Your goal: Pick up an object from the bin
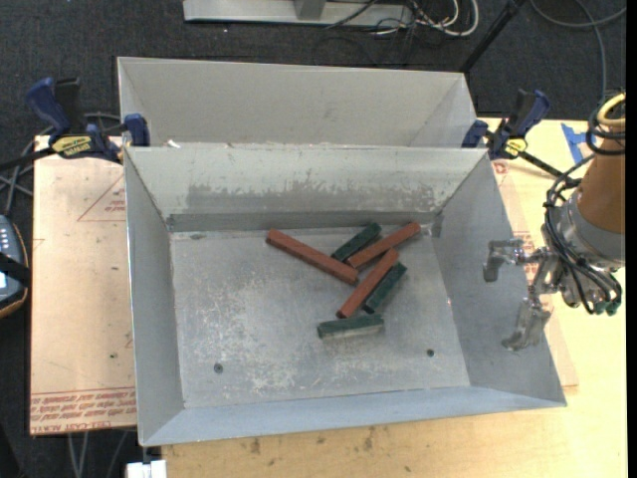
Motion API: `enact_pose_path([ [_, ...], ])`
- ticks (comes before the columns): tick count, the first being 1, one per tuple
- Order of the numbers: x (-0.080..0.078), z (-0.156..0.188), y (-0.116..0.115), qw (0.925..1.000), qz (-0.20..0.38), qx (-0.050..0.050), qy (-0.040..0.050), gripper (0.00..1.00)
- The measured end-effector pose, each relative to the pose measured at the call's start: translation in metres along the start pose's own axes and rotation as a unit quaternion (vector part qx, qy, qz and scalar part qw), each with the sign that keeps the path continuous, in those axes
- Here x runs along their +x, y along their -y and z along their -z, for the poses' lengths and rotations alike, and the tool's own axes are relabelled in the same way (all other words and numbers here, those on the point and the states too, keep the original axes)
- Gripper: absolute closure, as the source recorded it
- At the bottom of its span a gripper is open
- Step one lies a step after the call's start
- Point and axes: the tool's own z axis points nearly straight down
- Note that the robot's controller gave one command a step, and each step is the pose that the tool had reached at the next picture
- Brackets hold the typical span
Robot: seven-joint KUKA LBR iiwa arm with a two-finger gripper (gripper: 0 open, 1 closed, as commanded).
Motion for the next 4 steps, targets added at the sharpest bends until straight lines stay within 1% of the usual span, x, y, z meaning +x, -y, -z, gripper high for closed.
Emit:
enact_pose_path([
  [1,-0.016,-0.076,-0.047,0.9987,0.05,0.0,0.0019,0.0],
  [2,-0.043,-0.092,-0.079,0.975,0.222,0.0,0.0,0.0],
  [3,-0.07,-0.098,-0.11,0.9685,0.249,0.0,0.0015,0.0],
  [4,-0.084,-0.149,-0.117,0.972,0.235,0.0,0.001,0.0],
])
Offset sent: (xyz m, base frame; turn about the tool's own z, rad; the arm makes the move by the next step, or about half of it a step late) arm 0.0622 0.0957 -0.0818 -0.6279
